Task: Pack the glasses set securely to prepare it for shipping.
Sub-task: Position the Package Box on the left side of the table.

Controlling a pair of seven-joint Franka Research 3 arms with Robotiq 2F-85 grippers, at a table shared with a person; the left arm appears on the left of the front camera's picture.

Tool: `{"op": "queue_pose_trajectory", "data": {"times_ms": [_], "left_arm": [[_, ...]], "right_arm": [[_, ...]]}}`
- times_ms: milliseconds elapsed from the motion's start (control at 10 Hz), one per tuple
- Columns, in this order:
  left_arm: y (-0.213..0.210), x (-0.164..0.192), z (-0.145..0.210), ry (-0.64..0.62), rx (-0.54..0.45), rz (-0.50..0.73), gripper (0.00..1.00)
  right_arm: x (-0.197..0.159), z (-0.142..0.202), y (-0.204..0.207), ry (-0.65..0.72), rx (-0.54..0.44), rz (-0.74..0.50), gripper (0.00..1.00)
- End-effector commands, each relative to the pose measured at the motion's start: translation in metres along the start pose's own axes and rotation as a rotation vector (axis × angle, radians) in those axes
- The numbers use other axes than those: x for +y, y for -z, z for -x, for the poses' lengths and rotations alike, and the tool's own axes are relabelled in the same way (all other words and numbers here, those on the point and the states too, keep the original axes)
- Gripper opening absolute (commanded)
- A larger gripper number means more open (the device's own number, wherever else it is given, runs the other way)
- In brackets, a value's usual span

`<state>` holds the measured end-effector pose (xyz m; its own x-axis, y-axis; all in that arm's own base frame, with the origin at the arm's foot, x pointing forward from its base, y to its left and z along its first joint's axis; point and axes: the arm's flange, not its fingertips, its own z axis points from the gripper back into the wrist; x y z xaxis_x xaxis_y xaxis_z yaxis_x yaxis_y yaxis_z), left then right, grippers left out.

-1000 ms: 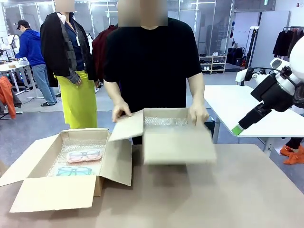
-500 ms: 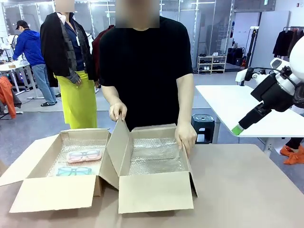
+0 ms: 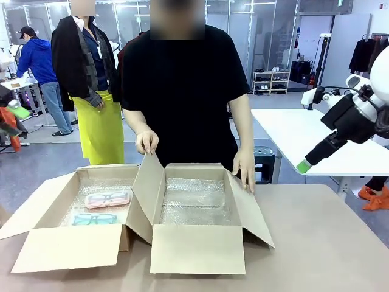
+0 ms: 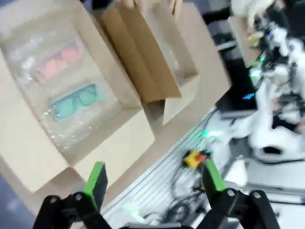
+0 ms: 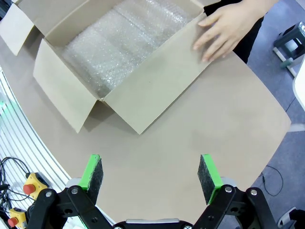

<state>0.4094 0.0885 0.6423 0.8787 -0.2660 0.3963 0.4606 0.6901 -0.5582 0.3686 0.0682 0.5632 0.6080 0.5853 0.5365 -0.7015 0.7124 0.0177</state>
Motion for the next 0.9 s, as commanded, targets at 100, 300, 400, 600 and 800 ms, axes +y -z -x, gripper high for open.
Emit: {"op": "queue_pose_trajectory", "data": {"times_ms": [100,300,400,600,800], "left_arm": [[0.047,-0.057,0.022,0.415,-0.016,-0.286,1.00],[0.065,-0.083,0.042,0.642,-0.085,-0.333,1.00],[0.071,-0.080,0.047,0.664,-0.128,-0.340,1.00],[0.084,-0.074,0.060,0.710,-0.197,-0.345,1.00],[0.074,-0.081,0.051,0.676,-0.129,-0.367,1.00]], "right_arm": [[0.002,-0.003,-0.001,0.012,-0.002,0.012,1.00],[0.002,-0.003,-0.001,0.012,-0.002,0.012,1.00],[0.002,-0.003,-0.001,0.012,-0.002,0.012,1.00],[0.002,-0.003,-0.001,0.012,-0.002,0.012,1.00],[0.002,-0.003,-0.001,0.012,-0.002,0.012,1.00]]}}
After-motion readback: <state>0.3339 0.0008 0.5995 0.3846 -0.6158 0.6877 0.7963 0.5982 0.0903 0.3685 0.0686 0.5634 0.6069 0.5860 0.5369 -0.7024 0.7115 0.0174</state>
